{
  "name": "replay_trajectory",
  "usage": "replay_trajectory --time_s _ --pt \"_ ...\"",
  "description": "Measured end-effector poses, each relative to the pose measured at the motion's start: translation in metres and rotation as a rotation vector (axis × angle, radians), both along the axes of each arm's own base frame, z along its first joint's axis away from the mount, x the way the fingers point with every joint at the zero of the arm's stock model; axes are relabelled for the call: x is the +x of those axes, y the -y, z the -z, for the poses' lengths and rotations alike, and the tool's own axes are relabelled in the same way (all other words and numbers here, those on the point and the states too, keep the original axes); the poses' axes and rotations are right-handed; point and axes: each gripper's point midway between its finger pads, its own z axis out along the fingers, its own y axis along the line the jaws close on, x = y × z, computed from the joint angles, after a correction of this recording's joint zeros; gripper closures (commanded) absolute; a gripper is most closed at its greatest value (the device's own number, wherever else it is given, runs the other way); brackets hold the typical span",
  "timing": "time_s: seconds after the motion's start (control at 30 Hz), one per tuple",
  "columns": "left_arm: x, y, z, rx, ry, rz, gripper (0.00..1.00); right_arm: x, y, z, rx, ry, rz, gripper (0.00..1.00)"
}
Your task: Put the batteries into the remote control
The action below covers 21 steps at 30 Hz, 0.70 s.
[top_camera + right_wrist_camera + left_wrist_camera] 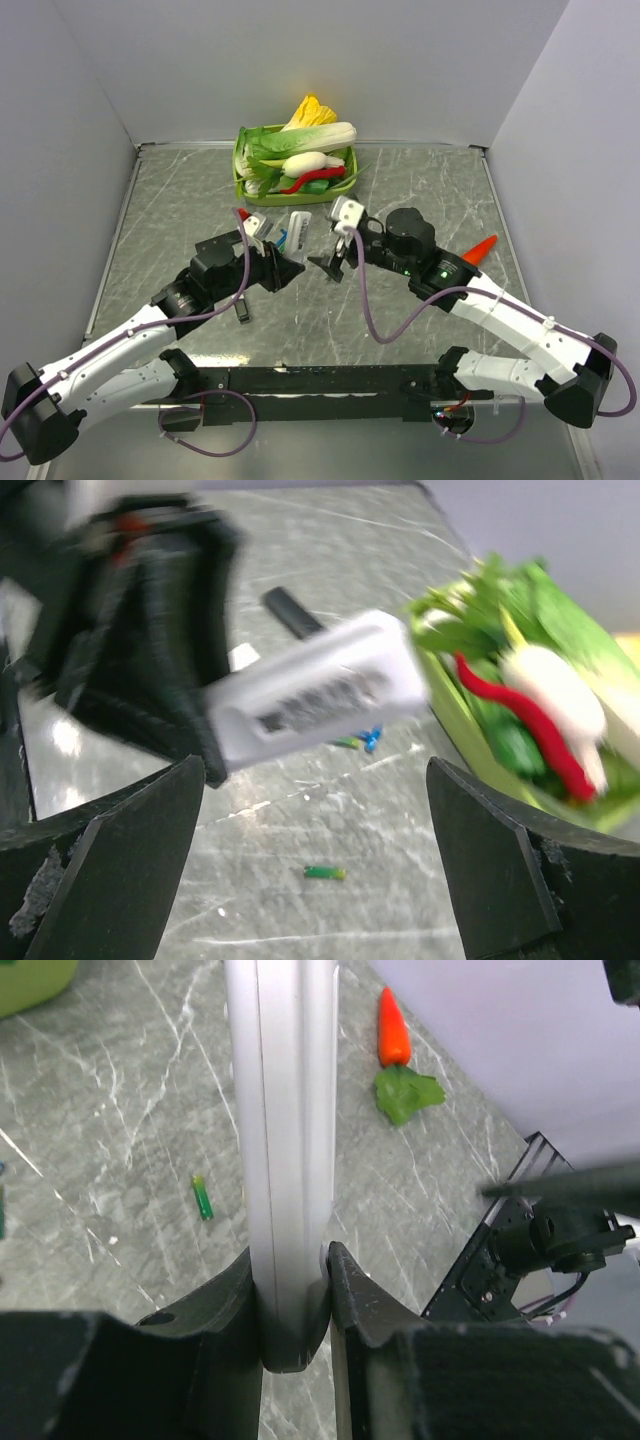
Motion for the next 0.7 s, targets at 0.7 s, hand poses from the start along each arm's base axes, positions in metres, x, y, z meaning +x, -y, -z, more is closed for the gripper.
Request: replay_trajectory --time_s 0.7 --pt "0.001 -0.004 -0.002 0.037 0.082 0.012 0.99 -0.007 0.000 -0.012 -0.082 0.097 -0.094 0.00"
